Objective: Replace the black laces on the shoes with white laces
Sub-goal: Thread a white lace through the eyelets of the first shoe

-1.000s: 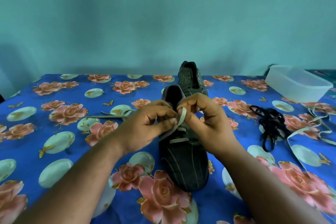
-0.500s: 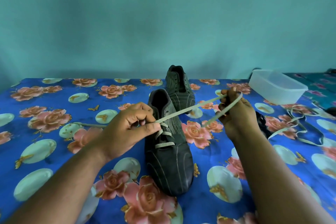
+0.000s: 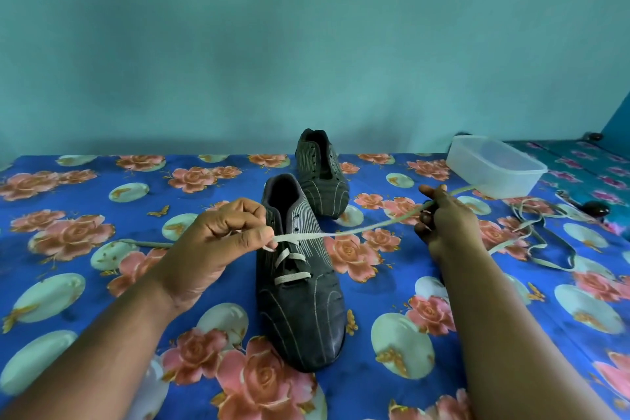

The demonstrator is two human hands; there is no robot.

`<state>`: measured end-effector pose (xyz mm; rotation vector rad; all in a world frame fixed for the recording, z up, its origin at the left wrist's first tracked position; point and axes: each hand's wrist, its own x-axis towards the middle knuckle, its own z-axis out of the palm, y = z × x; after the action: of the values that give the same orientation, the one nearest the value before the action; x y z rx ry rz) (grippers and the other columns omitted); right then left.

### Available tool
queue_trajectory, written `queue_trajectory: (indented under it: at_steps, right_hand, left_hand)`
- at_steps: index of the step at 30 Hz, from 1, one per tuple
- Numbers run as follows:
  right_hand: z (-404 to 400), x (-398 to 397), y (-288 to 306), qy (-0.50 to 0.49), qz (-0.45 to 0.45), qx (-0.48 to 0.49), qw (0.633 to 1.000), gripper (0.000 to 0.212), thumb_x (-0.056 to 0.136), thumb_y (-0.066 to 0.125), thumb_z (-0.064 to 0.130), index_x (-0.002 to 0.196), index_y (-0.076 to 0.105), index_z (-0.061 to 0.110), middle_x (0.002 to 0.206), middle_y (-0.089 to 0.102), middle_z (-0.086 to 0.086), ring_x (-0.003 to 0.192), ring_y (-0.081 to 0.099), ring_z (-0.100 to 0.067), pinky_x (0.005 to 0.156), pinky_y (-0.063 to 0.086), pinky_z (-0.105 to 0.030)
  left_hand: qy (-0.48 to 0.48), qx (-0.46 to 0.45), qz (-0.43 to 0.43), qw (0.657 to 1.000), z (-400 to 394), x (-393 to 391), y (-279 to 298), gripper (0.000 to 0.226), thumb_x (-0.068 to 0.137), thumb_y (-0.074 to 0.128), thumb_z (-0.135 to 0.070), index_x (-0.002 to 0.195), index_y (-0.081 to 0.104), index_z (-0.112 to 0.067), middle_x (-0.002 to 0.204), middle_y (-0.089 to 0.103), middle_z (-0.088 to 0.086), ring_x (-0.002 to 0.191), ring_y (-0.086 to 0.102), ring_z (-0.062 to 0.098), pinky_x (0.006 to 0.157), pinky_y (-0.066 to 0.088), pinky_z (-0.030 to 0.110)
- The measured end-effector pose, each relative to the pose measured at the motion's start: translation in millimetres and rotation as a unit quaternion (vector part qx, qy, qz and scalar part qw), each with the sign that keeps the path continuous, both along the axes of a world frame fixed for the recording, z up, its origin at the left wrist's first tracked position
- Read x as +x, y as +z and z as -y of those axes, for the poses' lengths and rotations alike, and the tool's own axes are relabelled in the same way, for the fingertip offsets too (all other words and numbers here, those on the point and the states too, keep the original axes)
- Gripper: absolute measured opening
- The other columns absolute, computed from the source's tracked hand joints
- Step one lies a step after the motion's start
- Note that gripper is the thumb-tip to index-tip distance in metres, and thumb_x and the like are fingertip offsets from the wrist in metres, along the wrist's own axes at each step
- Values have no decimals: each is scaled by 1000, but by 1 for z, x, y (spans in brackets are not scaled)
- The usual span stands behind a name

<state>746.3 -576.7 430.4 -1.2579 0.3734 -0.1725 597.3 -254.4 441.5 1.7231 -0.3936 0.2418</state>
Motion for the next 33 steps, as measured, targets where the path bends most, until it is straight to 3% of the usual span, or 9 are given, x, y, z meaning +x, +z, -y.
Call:
queue_trajectory:
  at_steps: [4,8,10,14,18,21,24,27,33]
  right_hand:
    - [-6,-3,-1,39,7,-49,998,29,105,55,37,104,76,16,80,50,1,60,40,-13,53,39,-29]
    - [4,3,-2,-3,-16,-38,999,31,106,53,39,106,75,16,81,50,-1,60,39,-13,54,40,-28]
    - [7,5,-3,-24,-14,-14,1000,33,107,51,38,110,73,14,78,48,-1,58,37,-12,54,39,-28]
    - [-4,-6,8,5,37,40,998,31,105,55,29,119,71,7,61,37,3,51,30,-13,46,31,-26]
    - [-52,-52,29,229,157,29,960,28,103,56,28,97,80,13,66,33,-2,55,23,-16,49,24,-27]
    - [-85,-83,30,387,197,15,901,22,95,60,26,90,80,18,73,48,-11,52,33,-16,45,23,-29]
    - [-101,-94,27,444,210,-22,871,18,91,65,20,106,75,17,77,62,-11,49,42,-13,44,28,-22]
    - [-105,-96,25,445,238,-65,861,22,89,68,16,108,60,8,59,56,-8,43,46,-13,40,39,-20]
    - [-101,-95,28,422,237,-88,871,20,88,68,15,96,55,3,55,61,-6,38,47,-14,38,37,-20]
  left_hand:
    - [-36,-60,-22,997,2,-5,4,53,73,76,-70,65,66,-19,86,48,1,83,36,31,77,31,35]
    - [-14,-79,-49,996,-4,-6,6,66,62,86,-67,58,55,-8,90,45,13,90,41,22,64,28,27]
    - [-21,-62,-67,996,-8,-7,7,58,59,88,-64,51,54,-17,88,47,7,93,41,24,67,20,39]
    - [-35,-24,-87,995,-19,-3,5,55,66,89,-50,53,49,-15,85,49,6,90,41,31,74,38,30]
    - [78,-6,-42,996,-18,1,5,41,76,75,-66,90,78,-27,100,74,8,106,67,31,98,49,52]
    - [120,4,24,992,-3,2,6,24,88,68,-55,104,78,-39,103,76,3,100,70,25,90,57,35]
    - [76,46,28,996,17,0,6,29,94,66,-47,118,74,-32,103,78,0,102,71,14,89,57,34]
    - [61,85,50,993,32,-3,10,25,92,69,-34,112,77,-20,96,79,-7,93,73,8,79,54,19]
    - [111,49,73,990,35,-2,10,19,77,81,-26,91,81,-14,80,78,-4,68,68,8,62,51,19]
